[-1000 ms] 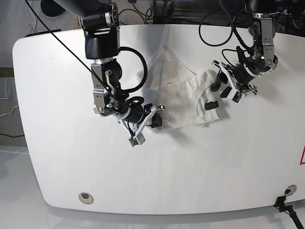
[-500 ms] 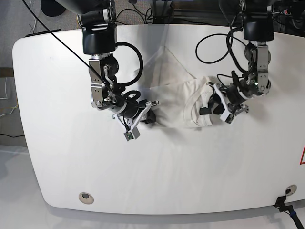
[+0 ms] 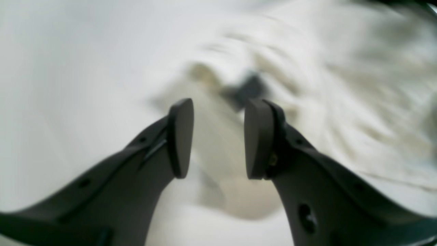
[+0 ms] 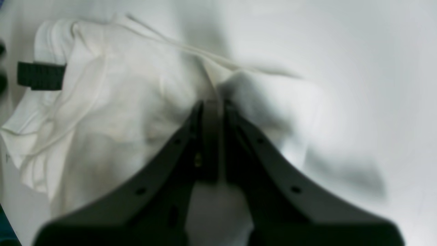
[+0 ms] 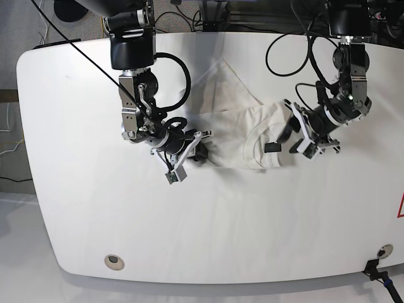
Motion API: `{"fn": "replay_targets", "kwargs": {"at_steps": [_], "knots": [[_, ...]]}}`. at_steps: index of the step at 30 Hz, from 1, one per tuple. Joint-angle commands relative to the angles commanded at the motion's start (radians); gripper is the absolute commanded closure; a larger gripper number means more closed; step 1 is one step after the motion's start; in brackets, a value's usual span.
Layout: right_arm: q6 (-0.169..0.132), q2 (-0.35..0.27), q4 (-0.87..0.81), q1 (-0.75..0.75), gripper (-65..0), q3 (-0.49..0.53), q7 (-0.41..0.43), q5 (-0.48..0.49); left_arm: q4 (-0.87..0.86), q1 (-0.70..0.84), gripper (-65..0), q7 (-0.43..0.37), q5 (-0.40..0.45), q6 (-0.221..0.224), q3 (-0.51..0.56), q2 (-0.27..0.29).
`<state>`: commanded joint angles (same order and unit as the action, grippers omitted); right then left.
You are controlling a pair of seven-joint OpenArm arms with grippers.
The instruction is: Fold the T-shirt properly
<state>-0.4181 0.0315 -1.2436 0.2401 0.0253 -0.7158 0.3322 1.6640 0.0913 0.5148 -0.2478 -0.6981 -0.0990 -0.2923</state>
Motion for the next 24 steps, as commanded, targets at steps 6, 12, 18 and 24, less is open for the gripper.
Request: {"fn": "replay_targets", "kwargs": {"at_steps": [6, 12, 18, 24], "knots": [[0.000, 0.002, 0.000, 0.000, -2.5, 0.002, 0.000, 0.000, -0.002, 0.054, -22.8, 0.000, 0.002, 0.000, 0.006, 0.066], [0.000, 0.002, 0.000, 0.000, -2.5, 0.002, 0.000, 0.000, -0.147, 0.020, -22.8, -0.021, 0.006, 0.000, 0.023, 0.094], [0.000, 0.002, 0.000, -0.003, -2.5, 0.002, 0.000, 0.000, -0.290, -0.048, -22.8, -0.084, 0.006, 0.000, 0.094, 0.092], [0.000, -0.002, -0.012, -0.034, -2.5, 0.000, -0.005, 0.003, -0.365, -0.147, -22.8, -0.086, 0.006, 0.000, 0.098, 0.061]]}}
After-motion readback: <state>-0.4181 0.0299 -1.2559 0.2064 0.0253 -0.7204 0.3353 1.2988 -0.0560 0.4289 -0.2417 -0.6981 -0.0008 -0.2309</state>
